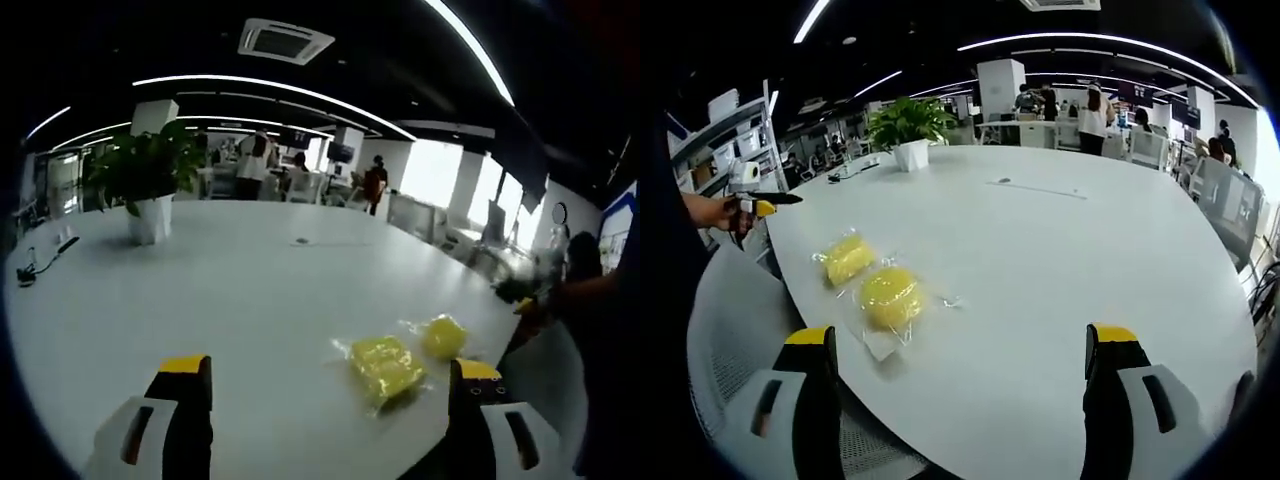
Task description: Compare the silicone blocks by pressing each to a similar depth, holding the contact briefly, and releasing to observe deformation and rebound differences across the visible hardness samples.
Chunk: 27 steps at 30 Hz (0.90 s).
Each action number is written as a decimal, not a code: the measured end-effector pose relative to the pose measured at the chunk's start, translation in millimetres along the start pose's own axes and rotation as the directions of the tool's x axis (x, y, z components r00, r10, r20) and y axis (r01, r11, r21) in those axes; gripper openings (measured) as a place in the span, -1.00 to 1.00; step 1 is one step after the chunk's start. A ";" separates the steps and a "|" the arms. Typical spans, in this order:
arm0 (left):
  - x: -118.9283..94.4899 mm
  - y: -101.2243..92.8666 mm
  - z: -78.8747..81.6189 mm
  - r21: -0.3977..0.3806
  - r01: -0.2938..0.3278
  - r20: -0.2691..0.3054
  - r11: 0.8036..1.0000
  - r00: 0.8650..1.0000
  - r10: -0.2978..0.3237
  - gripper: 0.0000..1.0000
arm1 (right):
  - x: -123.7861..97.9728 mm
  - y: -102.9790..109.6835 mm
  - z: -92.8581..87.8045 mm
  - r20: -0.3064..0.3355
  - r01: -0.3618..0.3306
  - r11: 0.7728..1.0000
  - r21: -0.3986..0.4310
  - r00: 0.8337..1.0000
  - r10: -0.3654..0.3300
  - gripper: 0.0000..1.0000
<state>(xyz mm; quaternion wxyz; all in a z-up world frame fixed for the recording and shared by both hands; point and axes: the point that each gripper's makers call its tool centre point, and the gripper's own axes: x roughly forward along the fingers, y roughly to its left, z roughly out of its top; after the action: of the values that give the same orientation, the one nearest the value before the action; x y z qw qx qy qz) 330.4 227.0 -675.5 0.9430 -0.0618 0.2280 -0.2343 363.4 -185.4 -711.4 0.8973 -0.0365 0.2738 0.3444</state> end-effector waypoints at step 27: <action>22.2 -20.5 17.1 -0.083 0.058 -0.002 0.995 0.998 -0.059 1.00 | -4.5 6.9 -8.3 -0.011 0.003 1.000 -0.006 1.000 -0.003 0.93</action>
<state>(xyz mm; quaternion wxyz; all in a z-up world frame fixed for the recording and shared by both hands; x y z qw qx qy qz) 347.3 198.7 -664.6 0.9319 -0.1069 0.2377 -0.2523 352.4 -185.0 -715.2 0.8962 -0.0414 0.2778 0.3435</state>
